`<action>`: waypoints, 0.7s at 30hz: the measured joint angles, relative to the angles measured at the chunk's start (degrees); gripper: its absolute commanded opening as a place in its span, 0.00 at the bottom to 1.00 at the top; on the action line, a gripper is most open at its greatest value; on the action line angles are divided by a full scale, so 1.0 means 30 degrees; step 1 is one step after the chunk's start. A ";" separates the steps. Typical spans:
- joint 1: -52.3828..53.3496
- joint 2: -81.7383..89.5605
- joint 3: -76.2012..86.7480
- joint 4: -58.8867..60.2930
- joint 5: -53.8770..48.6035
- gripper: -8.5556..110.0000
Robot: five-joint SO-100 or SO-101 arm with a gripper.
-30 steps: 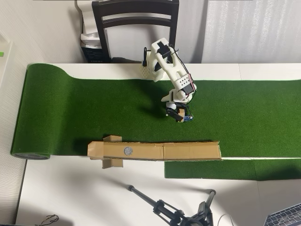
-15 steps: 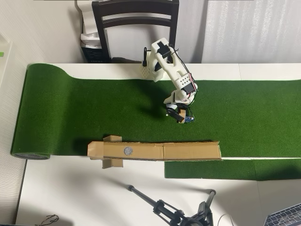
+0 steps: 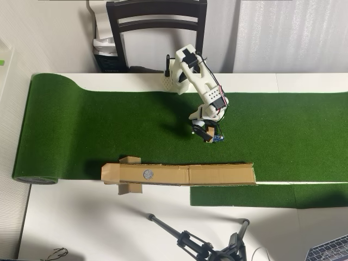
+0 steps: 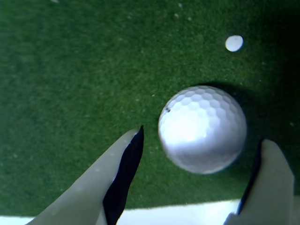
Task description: Pick up the golf ball and place it on the gray mark at the back.
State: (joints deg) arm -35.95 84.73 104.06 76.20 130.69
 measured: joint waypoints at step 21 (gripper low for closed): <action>0.0352 -0.1230 -0.0908 -0.0264 0.0000 0.34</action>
State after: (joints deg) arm -34.89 81.04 101.34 75.41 130.69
